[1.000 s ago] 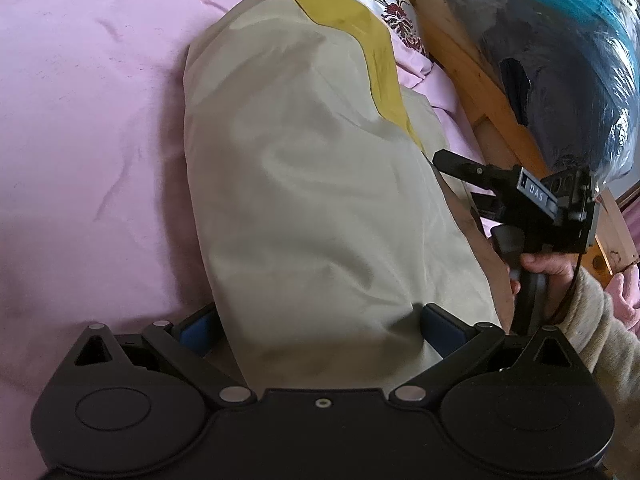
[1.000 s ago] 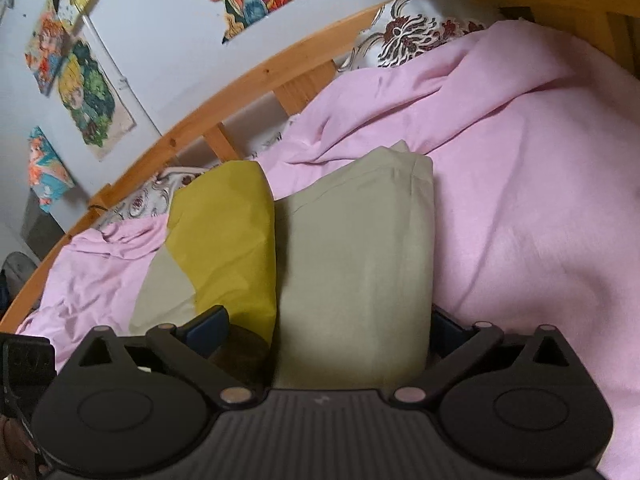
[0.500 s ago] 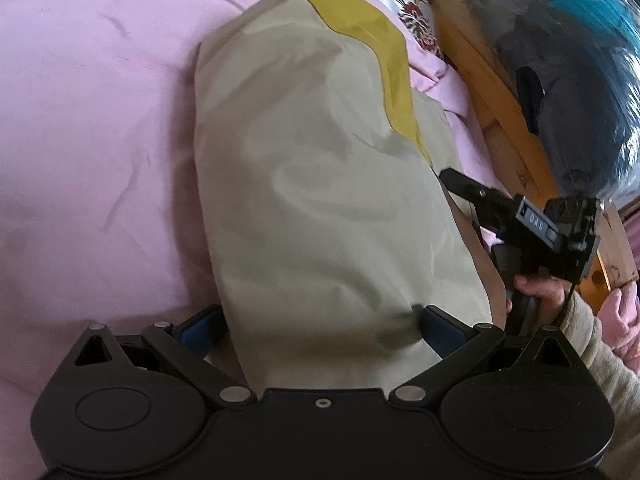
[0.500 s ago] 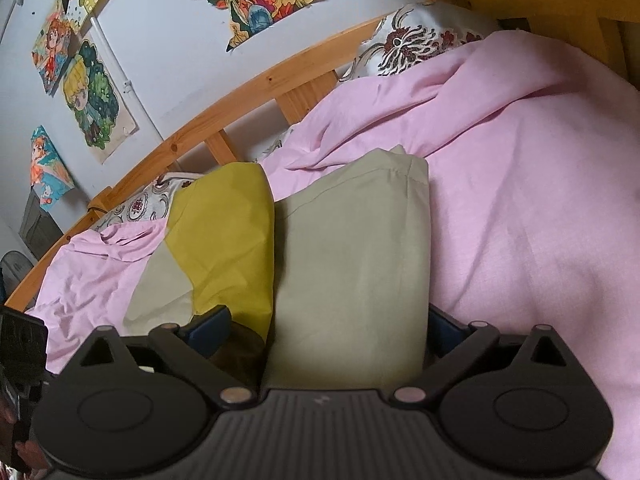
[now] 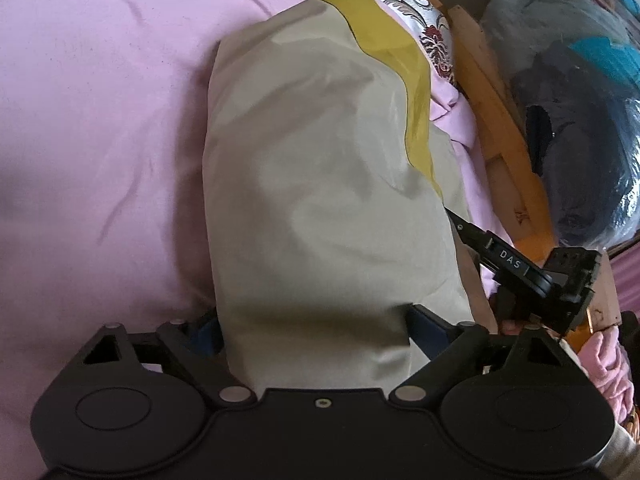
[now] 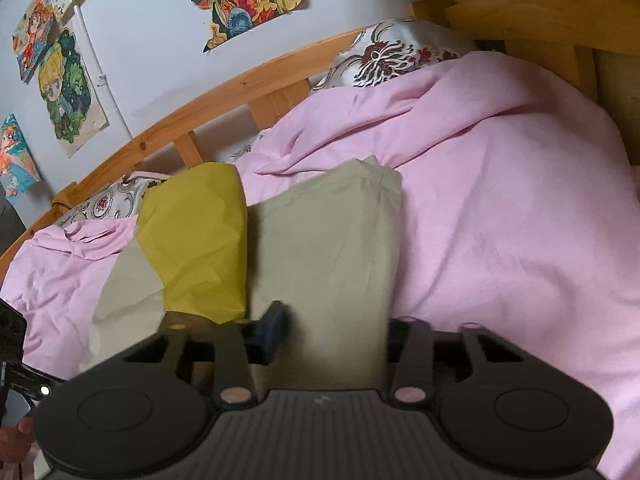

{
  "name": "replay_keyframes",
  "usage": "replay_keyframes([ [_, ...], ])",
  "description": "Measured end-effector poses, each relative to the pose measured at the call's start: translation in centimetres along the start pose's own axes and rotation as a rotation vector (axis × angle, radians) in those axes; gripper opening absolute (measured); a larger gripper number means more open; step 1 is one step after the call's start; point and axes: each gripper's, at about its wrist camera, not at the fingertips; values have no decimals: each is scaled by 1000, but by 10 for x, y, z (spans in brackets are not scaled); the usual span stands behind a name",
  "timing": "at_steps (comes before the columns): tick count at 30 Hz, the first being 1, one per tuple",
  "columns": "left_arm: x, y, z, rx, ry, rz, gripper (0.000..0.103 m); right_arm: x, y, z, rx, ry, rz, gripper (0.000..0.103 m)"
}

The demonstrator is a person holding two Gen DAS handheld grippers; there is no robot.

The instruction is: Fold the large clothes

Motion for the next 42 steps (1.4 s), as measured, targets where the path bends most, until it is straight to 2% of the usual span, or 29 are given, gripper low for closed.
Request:
replay_keyframes([
  [2,-1,-6,3,29,-4,-14,82,2,10,3,-17,5,23,22],
  [3,-1,-11,5,42,-7,-26,77,3,17,6,-19,0,40,11],
  [4,-1,-17,6,57,-13,-41,72,3,24,9,-20,-9,50,9],
  [9,-3,-29,27,51,-43,-68,53,10,75,28,-9,-41,176,7],
  [12,-5,-40,47,69,-70,-123,51,18,102,42,8,-86,209,7],
  [16,2,-39,85,84,-104,-149,51,39,132,51,66,-152,213,7],
  [20,18,-29,132,123,-112,-143,51,63,161,36,141,-175,202,7],
  [25,35,-5,188,248,-117,-153,51,88,201,-15,228,-175,183,7],
  [28,49,16,204,311,-118,-123,52,99,216,-55,258,-153,157,7],
  [31,57,41,205,370,-120,-97,53,102,223,-96,238,-106,144,7],
  [34,57,66,190,391,-103,-53,55,98,225,-128,158,-53,174,7],
  [38,46,80,174,426,-140,-45,65,89,216,-144,82,-45,186,8],
  [41,42,77,171,430,-165,-38,71,87,206,-145,63,-38,171,17],
  [42,42,76,169,437,-166,-39,75,87,204,-145,57,-36,169,23],
])
Point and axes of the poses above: each gripper's, at about its wrist camera, not at the fingertips, and z roughly against the way its jaws point, y to its left, x to its top, and after that the axes turned 15 degrees about y, right-handed
